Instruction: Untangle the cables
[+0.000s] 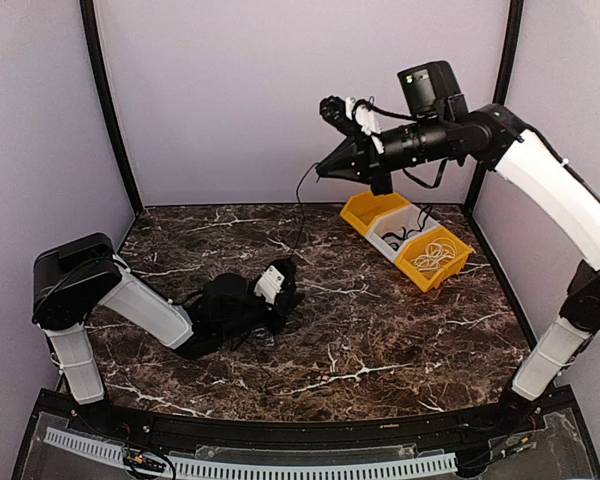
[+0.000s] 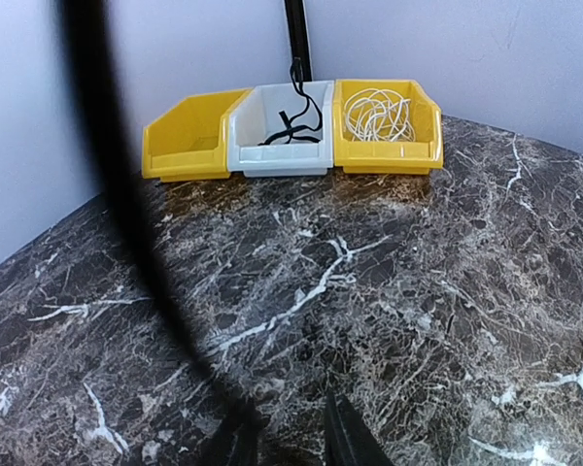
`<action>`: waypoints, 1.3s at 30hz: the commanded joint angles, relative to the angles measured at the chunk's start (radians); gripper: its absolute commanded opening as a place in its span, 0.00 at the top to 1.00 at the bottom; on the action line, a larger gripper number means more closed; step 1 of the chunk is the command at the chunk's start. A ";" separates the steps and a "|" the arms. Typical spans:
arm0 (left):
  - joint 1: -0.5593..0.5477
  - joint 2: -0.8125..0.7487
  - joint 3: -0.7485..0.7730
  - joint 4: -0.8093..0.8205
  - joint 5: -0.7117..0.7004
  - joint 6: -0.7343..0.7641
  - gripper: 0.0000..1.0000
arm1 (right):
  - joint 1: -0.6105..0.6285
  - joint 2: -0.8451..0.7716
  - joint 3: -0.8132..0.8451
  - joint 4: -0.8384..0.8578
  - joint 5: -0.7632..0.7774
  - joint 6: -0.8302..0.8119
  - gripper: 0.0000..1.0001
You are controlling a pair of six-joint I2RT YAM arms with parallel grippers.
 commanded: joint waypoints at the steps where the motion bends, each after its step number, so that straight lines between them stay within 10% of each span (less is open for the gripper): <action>1: 0.014 0.040 0.006 0.045 0.022 -0.035 0.74 | -0.066 -0.064 0.162 -0.005 -0.093 0.031 1.00; 11: 0.054 0.047 -0.046 0.013 0.008 -0.074 0.79 | -0.250 -0.082 0.313 -0.012 -0.193 0.093 1.00; 23: 0.055 -0.219 -0.042 -0.146 -0.014 -0.033 0.89 | -0.397 -0.307 -0.442 0.145 -0.027 0.011 1.00; 28: 0.055 -0.267 -0.017 -0.168 -0.015 -0.012 0.96 | -0.381 -0.355 -0.817 0.144 0.031 -0.160 0.51; 39: 0.064 -0.217 0.090 -0.337 -0.013 -0.121 0.97 | -0.266 -0.240 -0.806 0.212 0.038 -0.123 0.46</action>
